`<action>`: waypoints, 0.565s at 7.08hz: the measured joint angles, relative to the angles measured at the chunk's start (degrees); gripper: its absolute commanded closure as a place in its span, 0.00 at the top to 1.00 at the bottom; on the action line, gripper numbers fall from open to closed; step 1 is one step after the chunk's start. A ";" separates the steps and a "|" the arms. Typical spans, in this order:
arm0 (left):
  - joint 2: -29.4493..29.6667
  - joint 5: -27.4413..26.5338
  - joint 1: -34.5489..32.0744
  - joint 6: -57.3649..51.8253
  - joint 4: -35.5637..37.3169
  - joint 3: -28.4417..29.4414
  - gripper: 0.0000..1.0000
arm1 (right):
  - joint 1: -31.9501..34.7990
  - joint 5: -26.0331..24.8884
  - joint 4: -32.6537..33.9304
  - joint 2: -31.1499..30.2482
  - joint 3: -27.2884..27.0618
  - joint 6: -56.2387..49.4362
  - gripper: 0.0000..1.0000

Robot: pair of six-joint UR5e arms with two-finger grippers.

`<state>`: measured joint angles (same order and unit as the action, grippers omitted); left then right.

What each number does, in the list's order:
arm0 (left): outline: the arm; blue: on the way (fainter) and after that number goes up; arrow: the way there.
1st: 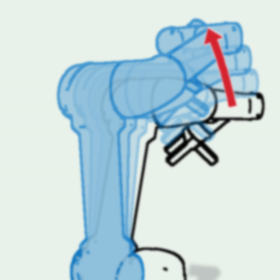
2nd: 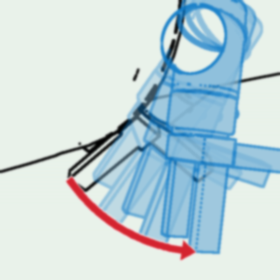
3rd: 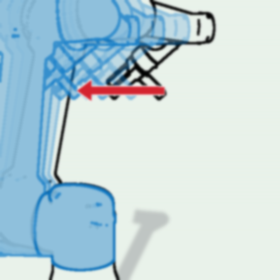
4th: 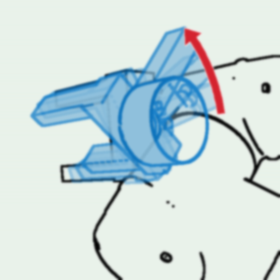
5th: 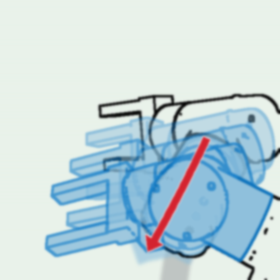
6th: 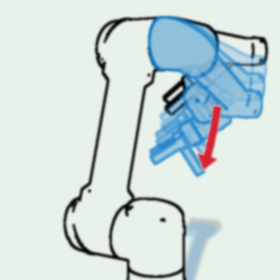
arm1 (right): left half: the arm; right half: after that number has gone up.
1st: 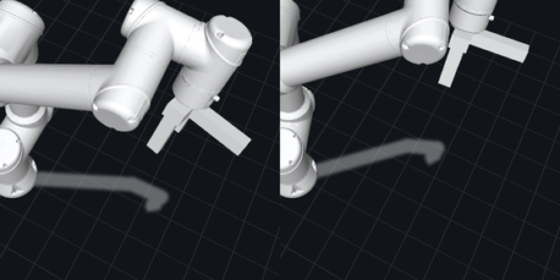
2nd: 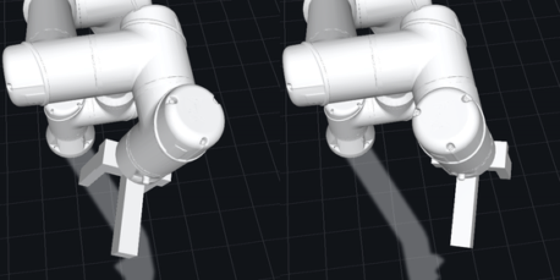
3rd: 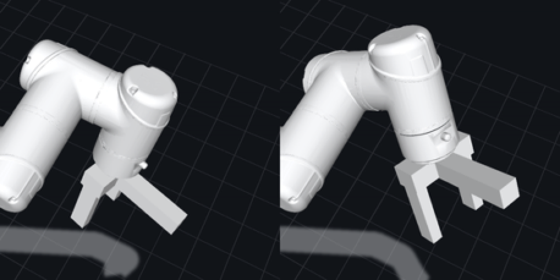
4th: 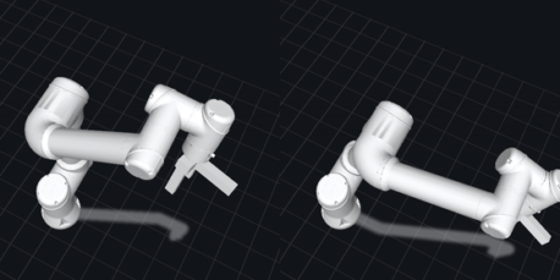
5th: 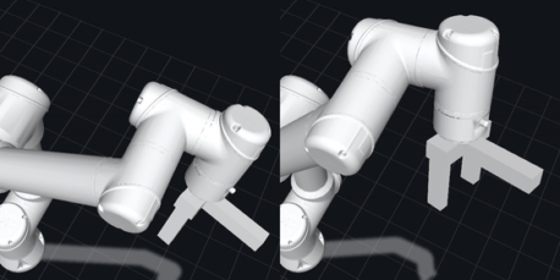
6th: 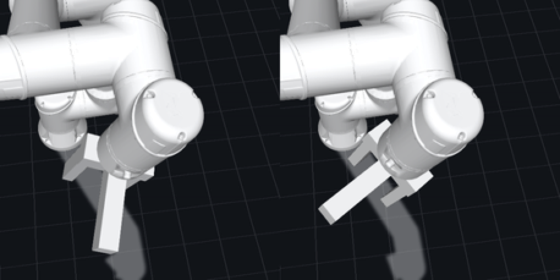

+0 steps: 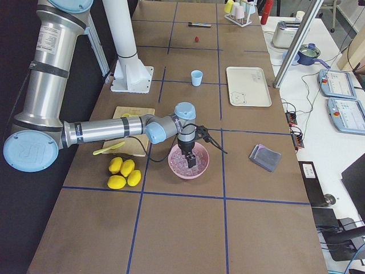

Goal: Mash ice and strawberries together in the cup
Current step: 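Grasp another ice cube from the bowl with the right gripper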

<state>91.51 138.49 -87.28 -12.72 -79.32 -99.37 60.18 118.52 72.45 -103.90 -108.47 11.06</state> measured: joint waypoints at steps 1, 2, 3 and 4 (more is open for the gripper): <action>-0.01 0.02 0.00 0.04 -0.12 0.00 1.00 | -0.39 0.05 -0.02 0.31 0.68 -0.07 0.82; -0.01 0.03 0.00 0.06 -0.23 0.01 1.00 | -0.62 0.09 -0.02 0.36 1.08 -0.08 0.82; -0.01 0.03 0.00 0.06 -0.28 0.00 1.00 | -0.71 0.14 -0.01 0.30 1.25 -0.08 0.73; -0.01 0.03 0.00 0.07 -0.29 -0.02 1.00 | -0.77 0.18 0.01 0.25 1.40 -0.08 0.61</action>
<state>91.49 138.52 -87.28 -12.66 -79.62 -99.39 59.41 118.71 72.46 -103.66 -107.08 10.99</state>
